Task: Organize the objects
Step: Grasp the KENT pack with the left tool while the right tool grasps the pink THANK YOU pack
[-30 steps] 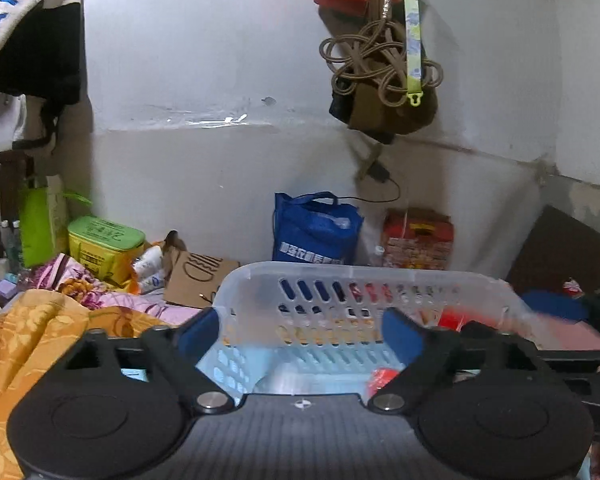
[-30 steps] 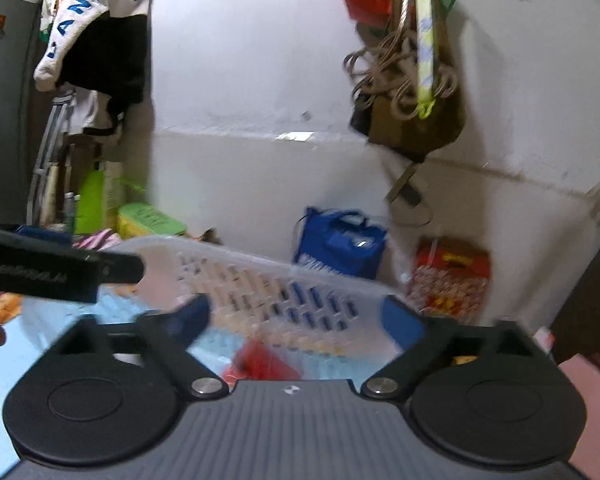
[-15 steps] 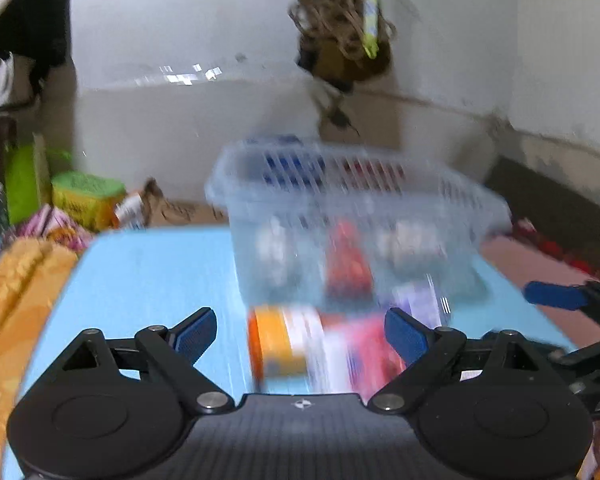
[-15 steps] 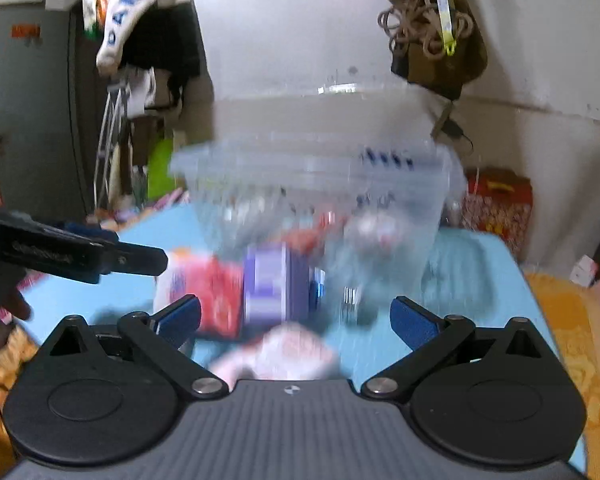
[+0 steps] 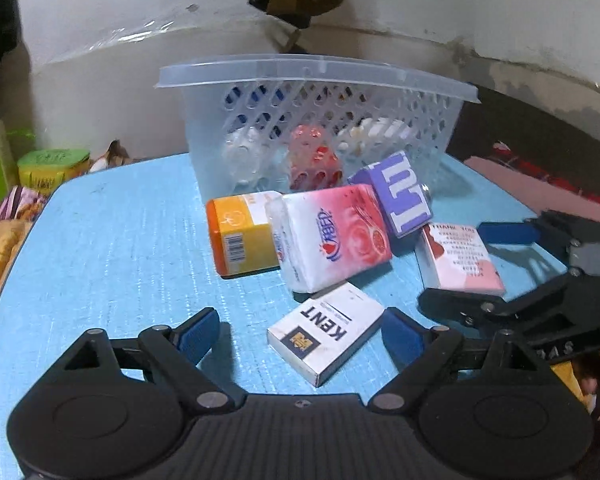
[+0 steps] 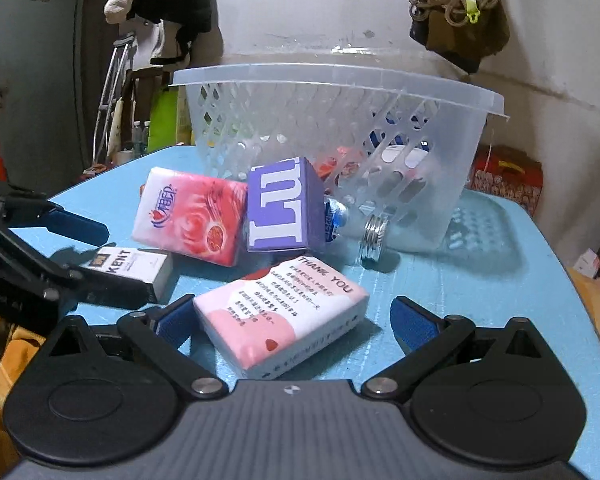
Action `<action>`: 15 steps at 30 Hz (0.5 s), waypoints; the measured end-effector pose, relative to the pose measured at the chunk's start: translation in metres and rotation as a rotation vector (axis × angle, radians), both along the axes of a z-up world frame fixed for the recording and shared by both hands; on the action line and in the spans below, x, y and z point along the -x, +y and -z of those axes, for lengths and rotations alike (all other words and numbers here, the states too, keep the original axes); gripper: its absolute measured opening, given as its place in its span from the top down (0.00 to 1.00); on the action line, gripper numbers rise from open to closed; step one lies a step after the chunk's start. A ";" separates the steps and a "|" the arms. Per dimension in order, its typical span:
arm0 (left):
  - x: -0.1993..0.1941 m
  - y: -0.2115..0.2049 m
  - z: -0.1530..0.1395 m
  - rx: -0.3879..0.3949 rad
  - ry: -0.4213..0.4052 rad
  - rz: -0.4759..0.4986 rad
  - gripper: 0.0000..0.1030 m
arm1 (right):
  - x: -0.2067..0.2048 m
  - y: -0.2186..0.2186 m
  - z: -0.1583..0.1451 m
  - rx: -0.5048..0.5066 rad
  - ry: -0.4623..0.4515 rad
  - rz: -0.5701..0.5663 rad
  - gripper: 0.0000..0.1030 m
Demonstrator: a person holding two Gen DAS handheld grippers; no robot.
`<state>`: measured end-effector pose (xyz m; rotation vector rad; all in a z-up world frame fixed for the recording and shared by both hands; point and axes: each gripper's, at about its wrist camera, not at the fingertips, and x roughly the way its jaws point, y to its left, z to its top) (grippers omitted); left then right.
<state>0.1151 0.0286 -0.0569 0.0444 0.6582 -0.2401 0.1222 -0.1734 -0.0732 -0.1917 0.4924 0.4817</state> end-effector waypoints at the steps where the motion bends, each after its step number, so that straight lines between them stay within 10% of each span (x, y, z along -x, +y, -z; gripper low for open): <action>1: 0.000 -0.003 0.002 -0.017 -0.006 0.008 0.12 | 0.001 -0.001 0.001 -0.004 -0.020 -0.006 0.00; 15: 0.013 -0.025 0.006 -0.073 -0.100 0.098 0.36 | 0.020 -0.009 -0.008 0.027 -0.076 -0.081 0.15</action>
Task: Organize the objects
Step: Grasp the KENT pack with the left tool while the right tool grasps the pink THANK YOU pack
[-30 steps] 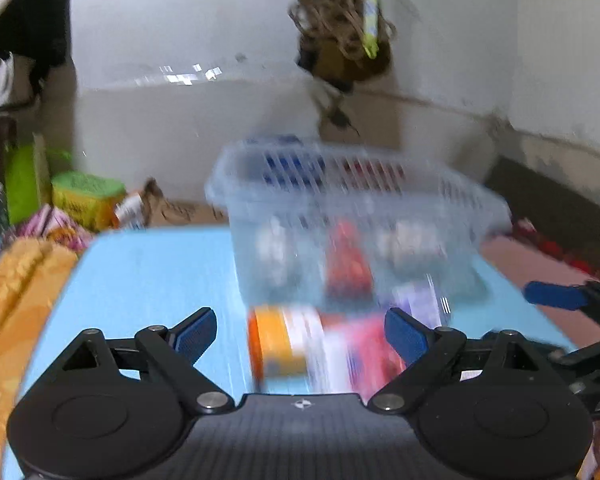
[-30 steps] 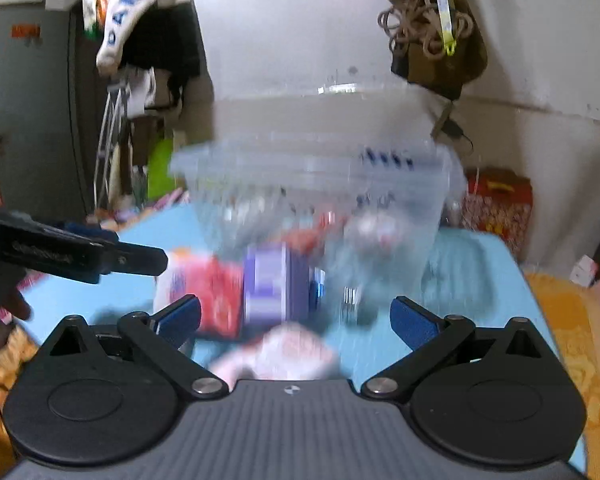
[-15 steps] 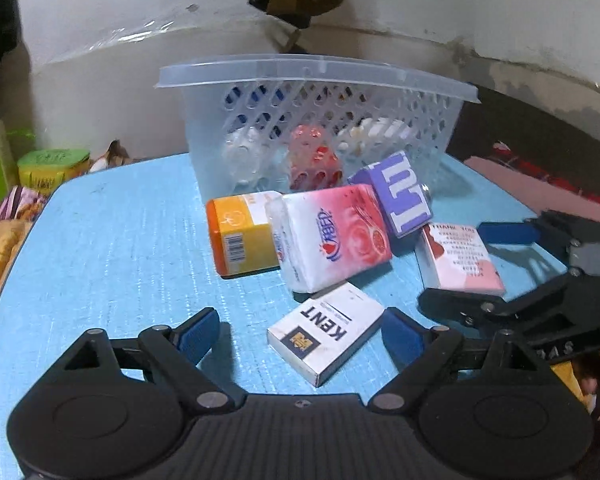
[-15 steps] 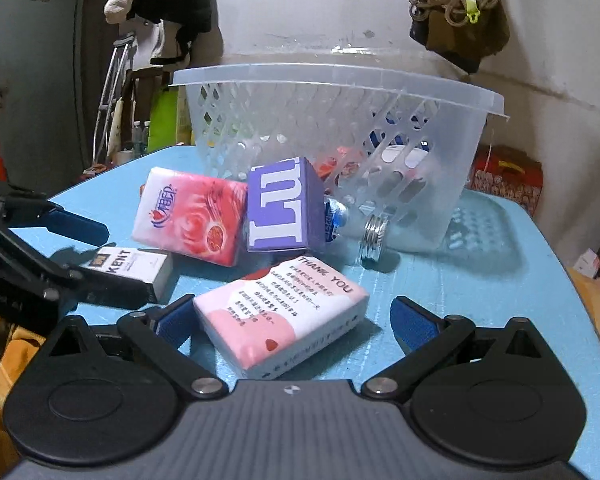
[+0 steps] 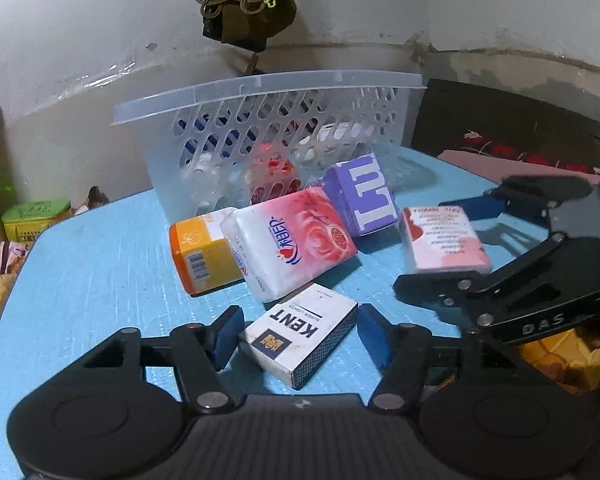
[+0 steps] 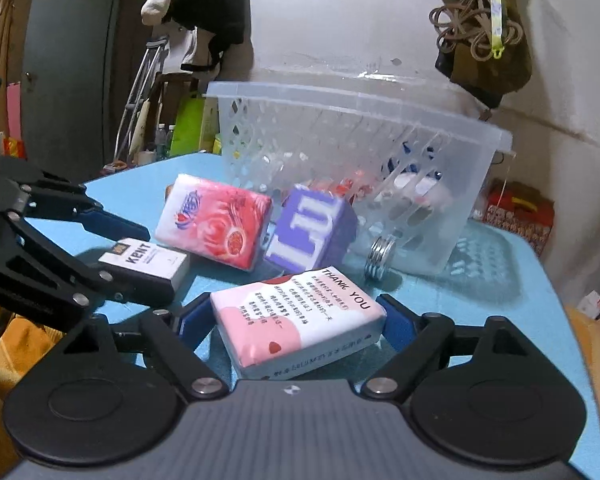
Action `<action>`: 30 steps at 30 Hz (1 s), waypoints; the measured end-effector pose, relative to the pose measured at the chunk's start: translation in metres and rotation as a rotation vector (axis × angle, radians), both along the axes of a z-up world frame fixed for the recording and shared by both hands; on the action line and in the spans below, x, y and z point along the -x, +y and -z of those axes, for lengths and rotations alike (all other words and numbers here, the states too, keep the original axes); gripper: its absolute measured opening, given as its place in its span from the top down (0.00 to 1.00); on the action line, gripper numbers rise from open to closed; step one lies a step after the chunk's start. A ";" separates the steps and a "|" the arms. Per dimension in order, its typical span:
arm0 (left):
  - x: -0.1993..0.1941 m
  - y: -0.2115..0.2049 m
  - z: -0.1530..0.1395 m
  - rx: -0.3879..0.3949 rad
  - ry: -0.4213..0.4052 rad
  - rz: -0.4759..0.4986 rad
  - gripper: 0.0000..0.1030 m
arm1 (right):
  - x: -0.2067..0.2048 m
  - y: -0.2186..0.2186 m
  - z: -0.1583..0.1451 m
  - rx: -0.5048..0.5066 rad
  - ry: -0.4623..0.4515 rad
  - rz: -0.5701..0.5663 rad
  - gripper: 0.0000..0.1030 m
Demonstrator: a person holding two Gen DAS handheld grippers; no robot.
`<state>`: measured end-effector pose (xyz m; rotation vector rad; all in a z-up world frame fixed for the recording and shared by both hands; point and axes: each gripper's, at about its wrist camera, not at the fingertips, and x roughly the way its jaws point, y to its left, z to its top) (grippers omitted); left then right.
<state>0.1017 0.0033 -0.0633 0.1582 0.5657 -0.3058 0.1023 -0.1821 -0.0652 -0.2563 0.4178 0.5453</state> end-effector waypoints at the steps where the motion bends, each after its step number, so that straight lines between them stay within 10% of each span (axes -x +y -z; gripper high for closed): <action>1: -0.001 -0.001 0.000 -0.003 -0.003 0.001 0.35 | 0.001 -0.001 -0.003 -0.008 -0.001 -0.003 0.15; 30: 0.015 0.013 0.000 0.011 0.004 0.062 0.46 | -0.001 -0.017 -0.025 -0.073 0.014 0.021 0.15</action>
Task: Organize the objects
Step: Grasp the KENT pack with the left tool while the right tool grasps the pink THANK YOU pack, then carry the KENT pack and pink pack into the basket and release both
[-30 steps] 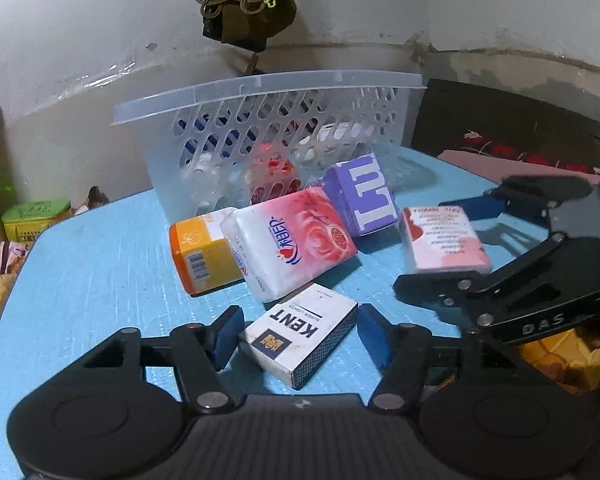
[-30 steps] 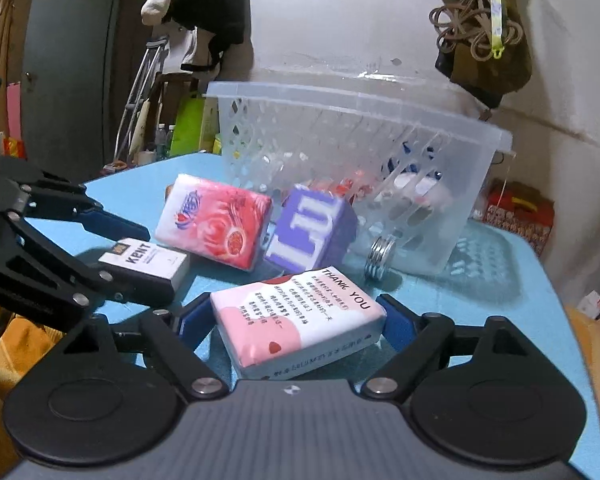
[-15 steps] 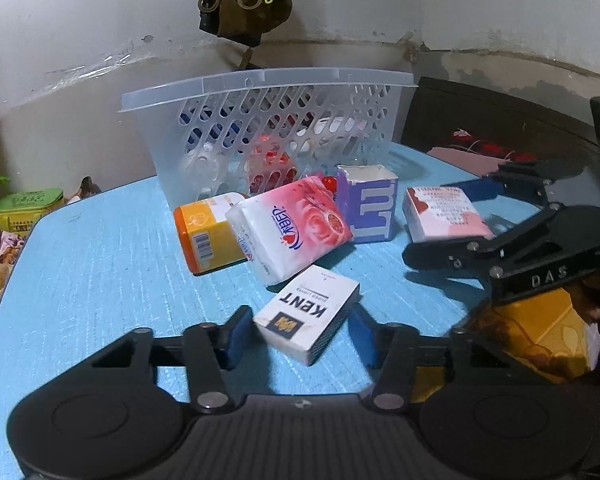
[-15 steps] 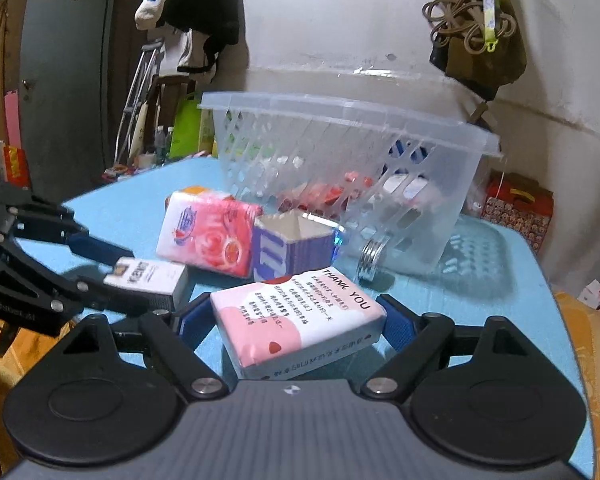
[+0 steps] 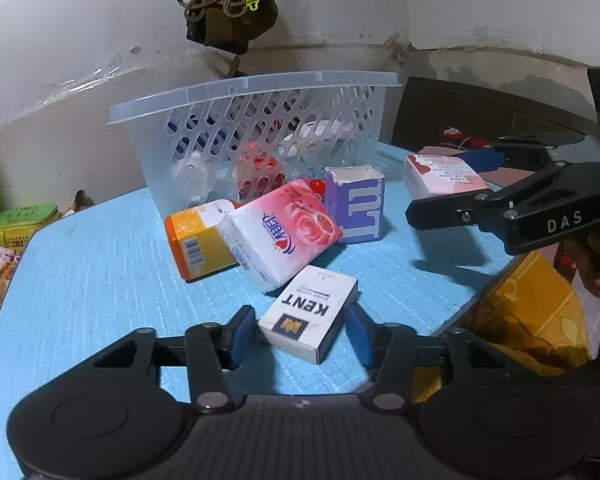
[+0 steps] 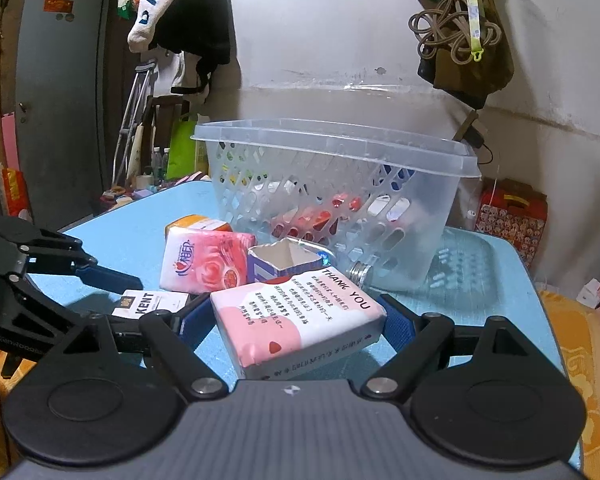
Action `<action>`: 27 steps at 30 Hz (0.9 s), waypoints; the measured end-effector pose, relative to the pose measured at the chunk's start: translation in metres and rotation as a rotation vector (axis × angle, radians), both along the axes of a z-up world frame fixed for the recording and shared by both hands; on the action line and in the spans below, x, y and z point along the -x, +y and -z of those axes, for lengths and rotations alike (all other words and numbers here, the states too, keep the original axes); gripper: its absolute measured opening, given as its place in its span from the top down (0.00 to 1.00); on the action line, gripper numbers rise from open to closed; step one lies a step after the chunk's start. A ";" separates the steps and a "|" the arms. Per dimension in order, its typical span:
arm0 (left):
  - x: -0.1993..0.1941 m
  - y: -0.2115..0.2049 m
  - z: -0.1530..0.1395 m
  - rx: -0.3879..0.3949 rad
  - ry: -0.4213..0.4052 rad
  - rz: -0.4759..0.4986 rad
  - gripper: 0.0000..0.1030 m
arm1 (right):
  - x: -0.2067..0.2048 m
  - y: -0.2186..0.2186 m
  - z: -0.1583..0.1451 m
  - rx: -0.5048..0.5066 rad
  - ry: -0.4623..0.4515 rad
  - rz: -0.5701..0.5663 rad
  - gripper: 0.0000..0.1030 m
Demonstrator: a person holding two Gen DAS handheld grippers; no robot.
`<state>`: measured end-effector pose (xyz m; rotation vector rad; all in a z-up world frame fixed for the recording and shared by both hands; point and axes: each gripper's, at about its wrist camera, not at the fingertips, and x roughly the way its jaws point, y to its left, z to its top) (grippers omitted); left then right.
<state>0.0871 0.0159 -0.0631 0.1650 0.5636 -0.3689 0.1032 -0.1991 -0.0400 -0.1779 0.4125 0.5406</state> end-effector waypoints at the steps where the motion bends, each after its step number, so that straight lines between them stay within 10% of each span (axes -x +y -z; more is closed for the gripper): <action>1: -0.001 -0.001 0.000 0.002 -0.001 -0.004 0.45 | 0.000 0.001 0.000 0.003 0.001 -0.001 0.15; 27: 0.031 -0.007 -0.028 0.029 -0.075 0.009 0.55 | 0.005 -0.022 -0.013 -0.068 -0.002 0.030 0.15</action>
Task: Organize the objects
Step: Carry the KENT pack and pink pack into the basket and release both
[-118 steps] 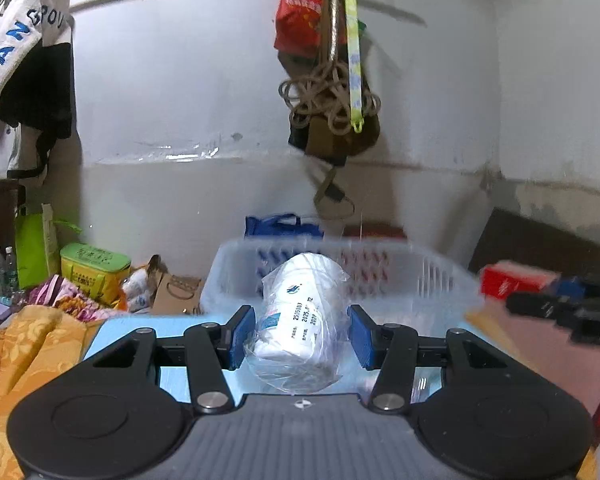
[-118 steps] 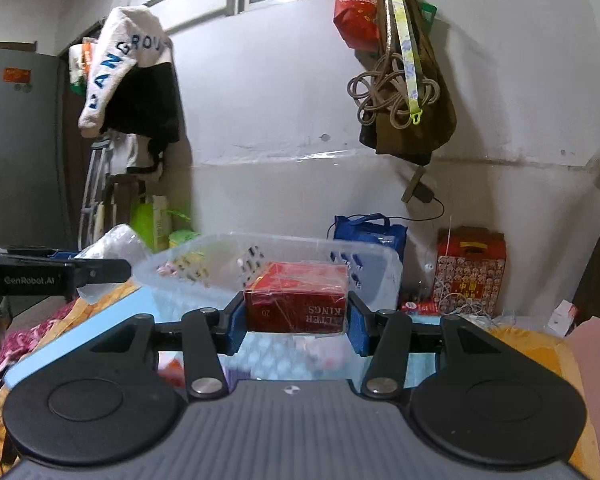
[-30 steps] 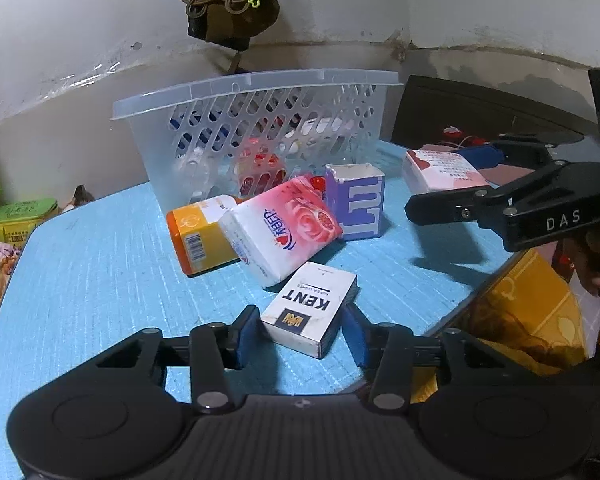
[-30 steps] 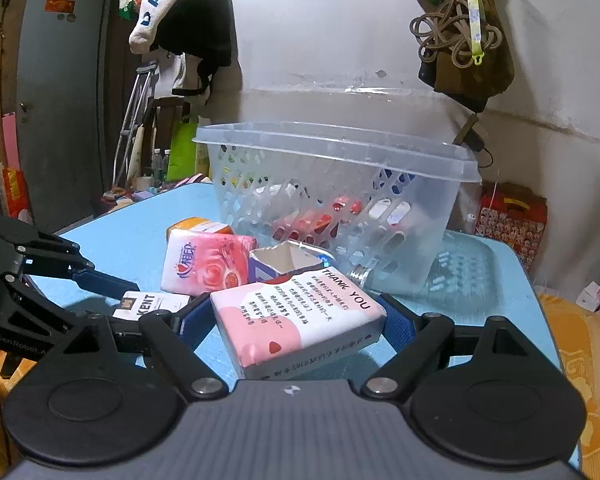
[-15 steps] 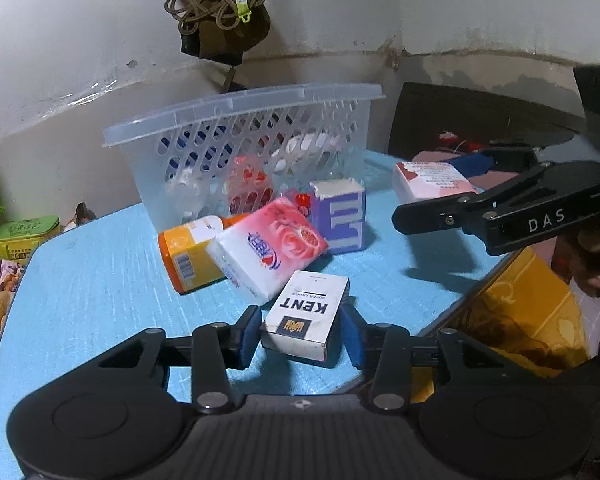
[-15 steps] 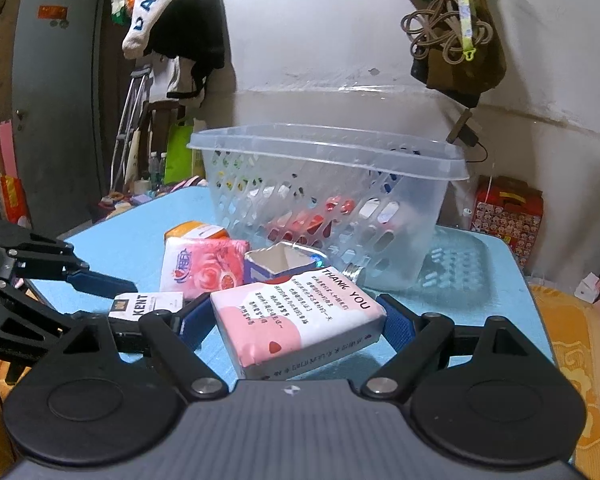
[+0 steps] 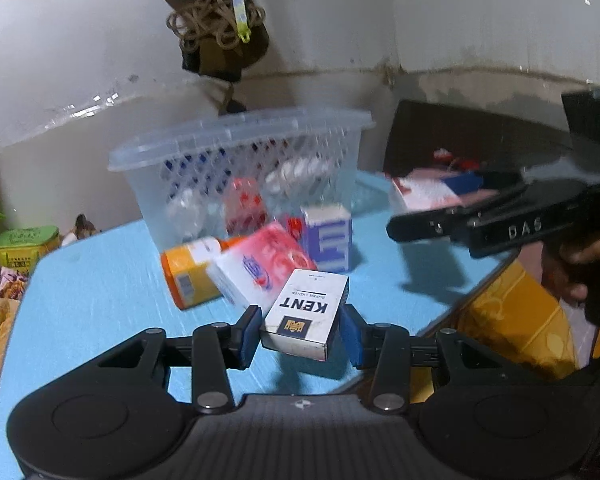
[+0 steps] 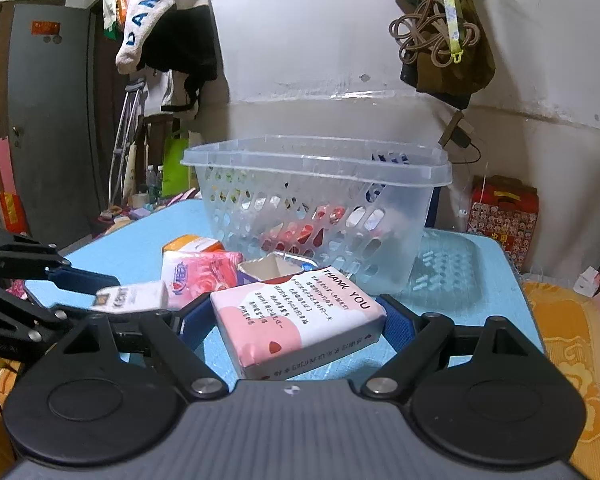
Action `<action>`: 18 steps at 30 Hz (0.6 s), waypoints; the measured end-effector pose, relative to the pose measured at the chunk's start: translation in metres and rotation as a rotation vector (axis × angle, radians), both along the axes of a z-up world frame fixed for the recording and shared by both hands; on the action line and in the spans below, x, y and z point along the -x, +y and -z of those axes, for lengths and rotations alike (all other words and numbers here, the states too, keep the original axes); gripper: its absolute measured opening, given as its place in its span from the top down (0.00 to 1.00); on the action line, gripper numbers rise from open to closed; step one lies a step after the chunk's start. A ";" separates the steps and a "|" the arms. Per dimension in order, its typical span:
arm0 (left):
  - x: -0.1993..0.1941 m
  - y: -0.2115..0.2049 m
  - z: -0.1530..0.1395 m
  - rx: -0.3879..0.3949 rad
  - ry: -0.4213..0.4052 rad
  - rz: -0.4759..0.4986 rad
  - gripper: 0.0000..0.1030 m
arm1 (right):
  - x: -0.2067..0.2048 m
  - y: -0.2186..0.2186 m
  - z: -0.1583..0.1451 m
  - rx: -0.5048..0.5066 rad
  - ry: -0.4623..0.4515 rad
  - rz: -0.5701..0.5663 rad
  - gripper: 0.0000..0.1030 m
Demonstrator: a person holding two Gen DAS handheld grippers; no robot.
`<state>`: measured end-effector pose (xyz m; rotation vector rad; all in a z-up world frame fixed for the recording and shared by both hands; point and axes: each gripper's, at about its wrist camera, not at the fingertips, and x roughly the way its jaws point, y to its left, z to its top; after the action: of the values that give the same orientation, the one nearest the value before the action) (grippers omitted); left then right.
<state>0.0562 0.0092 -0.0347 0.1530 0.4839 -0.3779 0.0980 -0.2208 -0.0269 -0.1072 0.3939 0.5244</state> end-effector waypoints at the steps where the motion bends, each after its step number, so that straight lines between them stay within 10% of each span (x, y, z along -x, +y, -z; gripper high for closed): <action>1: 0.002 0.003 -0.002 0.008 -0.008 -0.006 0.55 | 0.001 -0.001 -0.001 -0.005 -0.003 0.002 0.15; 18: 0.007 0.037 -0.034 0.124 -0.103 -0.125 0.55 | 0.017 -0.010 -0.036 -0.077 -0.116 0.038 0.15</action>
<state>0.0496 0.0461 -0.0009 0.0218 0.3648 -0.2755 0.0811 -0.2307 0.0090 -0.0551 0.2618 0.4927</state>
